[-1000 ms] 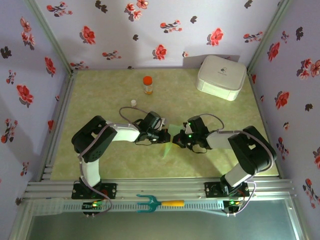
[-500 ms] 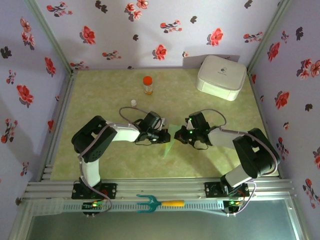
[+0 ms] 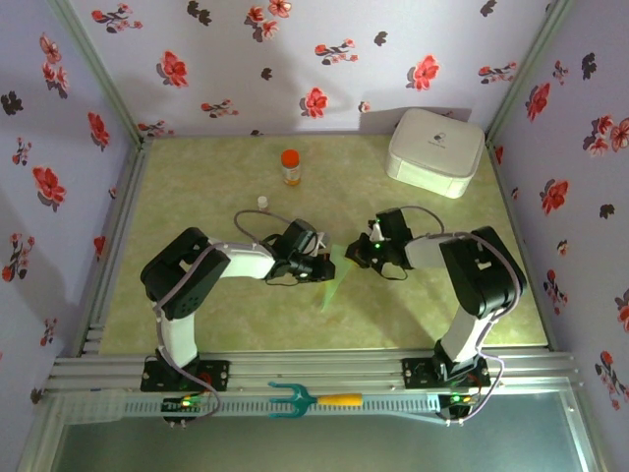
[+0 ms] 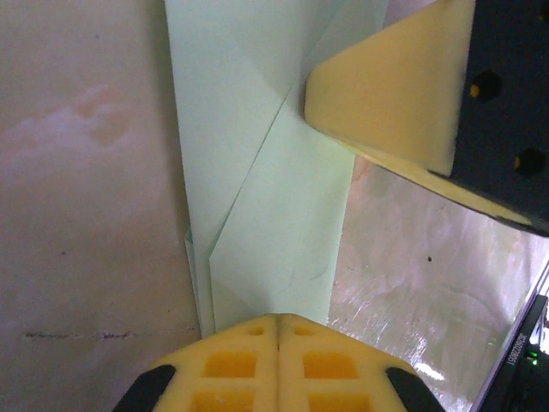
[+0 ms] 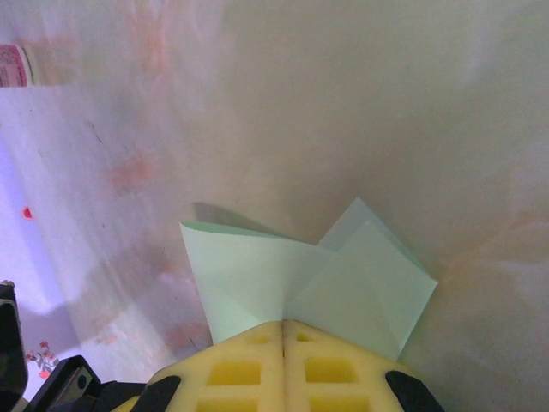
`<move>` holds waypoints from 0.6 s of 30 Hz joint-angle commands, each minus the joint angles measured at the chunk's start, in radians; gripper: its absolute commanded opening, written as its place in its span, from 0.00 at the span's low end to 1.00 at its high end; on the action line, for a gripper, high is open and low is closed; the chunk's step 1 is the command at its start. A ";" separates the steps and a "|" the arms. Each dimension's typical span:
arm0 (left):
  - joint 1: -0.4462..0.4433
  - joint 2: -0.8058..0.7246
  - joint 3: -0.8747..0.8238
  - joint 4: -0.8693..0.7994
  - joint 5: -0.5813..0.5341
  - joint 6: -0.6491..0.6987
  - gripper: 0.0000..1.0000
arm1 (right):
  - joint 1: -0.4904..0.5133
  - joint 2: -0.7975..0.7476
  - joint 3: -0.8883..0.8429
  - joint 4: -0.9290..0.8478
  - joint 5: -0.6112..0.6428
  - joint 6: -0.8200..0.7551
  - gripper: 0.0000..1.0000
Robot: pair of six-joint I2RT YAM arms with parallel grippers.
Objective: Fold a paper plane with a square sheet of paper (pick it up from the middle)
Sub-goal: Fold the wing for the fifth time at the center of the table.
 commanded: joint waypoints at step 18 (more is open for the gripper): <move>-0.047 -0.061 -0.009 -0.040 -0.093 -0.041 0.03 | -0.094 -0.246 -0.073 -0.146 0.101 -0.036 0.20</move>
